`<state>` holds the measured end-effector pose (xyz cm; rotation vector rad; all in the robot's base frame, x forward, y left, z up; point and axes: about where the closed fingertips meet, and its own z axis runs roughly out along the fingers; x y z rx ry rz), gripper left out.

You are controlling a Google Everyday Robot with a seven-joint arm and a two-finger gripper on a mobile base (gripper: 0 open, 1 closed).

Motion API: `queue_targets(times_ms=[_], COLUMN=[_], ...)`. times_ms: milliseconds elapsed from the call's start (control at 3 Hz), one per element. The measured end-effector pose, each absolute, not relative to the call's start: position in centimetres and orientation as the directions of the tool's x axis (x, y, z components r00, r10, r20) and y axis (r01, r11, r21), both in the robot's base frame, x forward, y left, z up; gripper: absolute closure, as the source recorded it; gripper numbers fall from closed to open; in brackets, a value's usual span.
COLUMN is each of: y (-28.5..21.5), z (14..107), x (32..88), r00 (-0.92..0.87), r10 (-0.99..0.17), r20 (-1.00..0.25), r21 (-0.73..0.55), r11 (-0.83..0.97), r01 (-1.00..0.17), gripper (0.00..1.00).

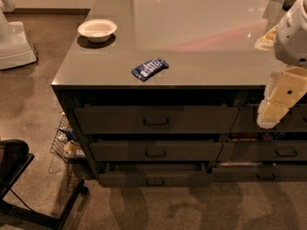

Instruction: Open bottom drawer

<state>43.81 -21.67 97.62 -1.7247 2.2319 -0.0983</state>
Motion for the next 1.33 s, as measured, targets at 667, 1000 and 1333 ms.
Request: queue_targets(times_ms=[667, 1000, 1333], y=[-21.3, -20.9, -20.7], z=[95.4, 89.4, 81.4], x=[43.7, 42.5, 41.9], r00=[-0.233, -0.267, -0.266], r10=[-0.943, -0.913, -0.900], r20=[-0.239, -0.308, -0.346], r21=[-0.251, -0.218, -0.182], r11=[0.292, 0.340, 0.342], r01=[-0.923, -0.915, -0.922], gripper=[0.00, 0.00, 0.00])
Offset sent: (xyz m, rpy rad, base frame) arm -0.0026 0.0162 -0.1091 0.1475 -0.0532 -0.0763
